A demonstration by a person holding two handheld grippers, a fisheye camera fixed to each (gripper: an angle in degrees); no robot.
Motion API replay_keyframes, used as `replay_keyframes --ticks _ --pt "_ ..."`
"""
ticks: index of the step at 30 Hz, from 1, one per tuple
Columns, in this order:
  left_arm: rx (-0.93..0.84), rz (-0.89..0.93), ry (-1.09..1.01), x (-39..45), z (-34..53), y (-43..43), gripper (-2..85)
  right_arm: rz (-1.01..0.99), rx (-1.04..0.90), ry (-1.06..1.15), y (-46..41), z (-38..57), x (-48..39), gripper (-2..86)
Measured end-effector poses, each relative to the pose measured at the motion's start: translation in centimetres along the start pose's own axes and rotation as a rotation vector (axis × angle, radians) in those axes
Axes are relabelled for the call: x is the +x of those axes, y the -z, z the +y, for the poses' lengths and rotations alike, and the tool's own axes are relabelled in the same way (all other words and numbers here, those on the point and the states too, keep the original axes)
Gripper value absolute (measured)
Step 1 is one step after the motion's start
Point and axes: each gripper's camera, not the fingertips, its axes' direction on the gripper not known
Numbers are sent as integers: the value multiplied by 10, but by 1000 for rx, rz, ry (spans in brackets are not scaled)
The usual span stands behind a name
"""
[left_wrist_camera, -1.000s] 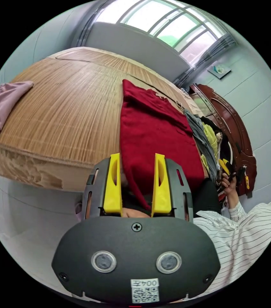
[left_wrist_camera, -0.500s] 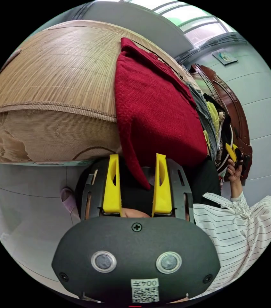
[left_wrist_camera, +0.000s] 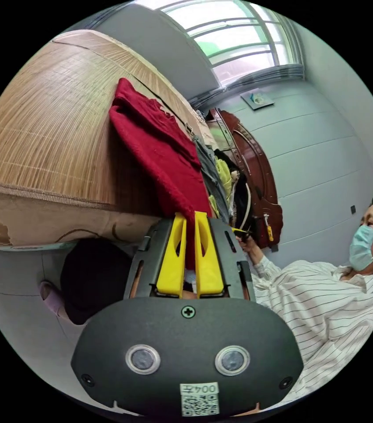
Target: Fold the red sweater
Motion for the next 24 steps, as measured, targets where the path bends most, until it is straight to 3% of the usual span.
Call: replay_keyframes --ticks 10,21,24 --pt "-21 40 -51 40 -23 9 45 -12 -242 -224 -57 -28 43 147" --pt "-3 63 -28 36 -15 33 44 -53 -381 -190 -79 -31 66 127" --pt "-7 55 -10 31 -12 40 44 -128 -318 -134 -60 -21 67 119"
